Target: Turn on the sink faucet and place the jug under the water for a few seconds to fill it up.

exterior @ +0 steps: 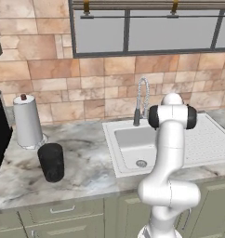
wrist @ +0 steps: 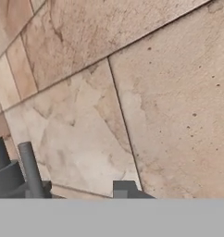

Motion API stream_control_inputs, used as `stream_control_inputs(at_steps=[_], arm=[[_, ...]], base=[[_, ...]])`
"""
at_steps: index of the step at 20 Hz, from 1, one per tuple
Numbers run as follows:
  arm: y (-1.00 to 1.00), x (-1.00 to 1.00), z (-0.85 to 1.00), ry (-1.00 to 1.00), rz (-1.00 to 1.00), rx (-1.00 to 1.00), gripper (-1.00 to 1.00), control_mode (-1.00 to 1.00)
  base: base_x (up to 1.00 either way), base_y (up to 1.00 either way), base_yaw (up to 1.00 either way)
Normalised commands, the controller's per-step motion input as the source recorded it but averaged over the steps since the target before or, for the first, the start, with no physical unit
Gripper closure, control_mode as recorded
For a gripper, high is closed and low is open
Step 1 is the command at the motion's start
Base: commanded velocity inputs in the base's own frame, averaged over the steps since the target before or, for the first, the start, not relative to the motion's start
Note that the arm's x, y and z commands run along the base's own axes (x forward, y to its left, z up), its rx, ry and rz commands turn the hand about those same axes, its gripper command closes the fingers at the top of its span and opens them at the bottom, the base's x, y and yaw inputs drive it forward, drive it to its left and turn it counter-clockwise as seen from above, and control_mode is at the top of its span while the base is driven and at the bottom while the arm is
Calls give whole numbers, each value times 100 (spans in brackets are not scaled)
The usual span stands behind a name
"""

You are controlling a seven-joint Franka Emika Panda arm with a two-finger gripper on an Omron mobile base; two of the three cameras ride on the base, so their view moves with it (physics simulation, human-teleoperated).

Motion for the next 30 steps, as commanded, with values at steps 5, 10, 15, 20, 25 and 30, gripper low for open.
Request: stream_control_inputs(at_steps=[5, 10, 15, 20, 25, 30], arm=[[-93, 18, -17, 20, -12, 21, 100, -100], [-84, 11, -19, 23, -15, 21, 100, -100], [-70, 0, -16, 25, -13, 21, 100, -100], [-47, 0, -15, 13, -8, 10, -100, -100], [-4, -19, -9, -2, -1, -1, -100, -100], [-27, -81, 60, -21, -5, -7, -100, -100]], base=[[0, 0, 0], [0, 0, 0], [0, 0, 0], [0, 0, 0], [0, 0, 0], [0, 0, 0]])
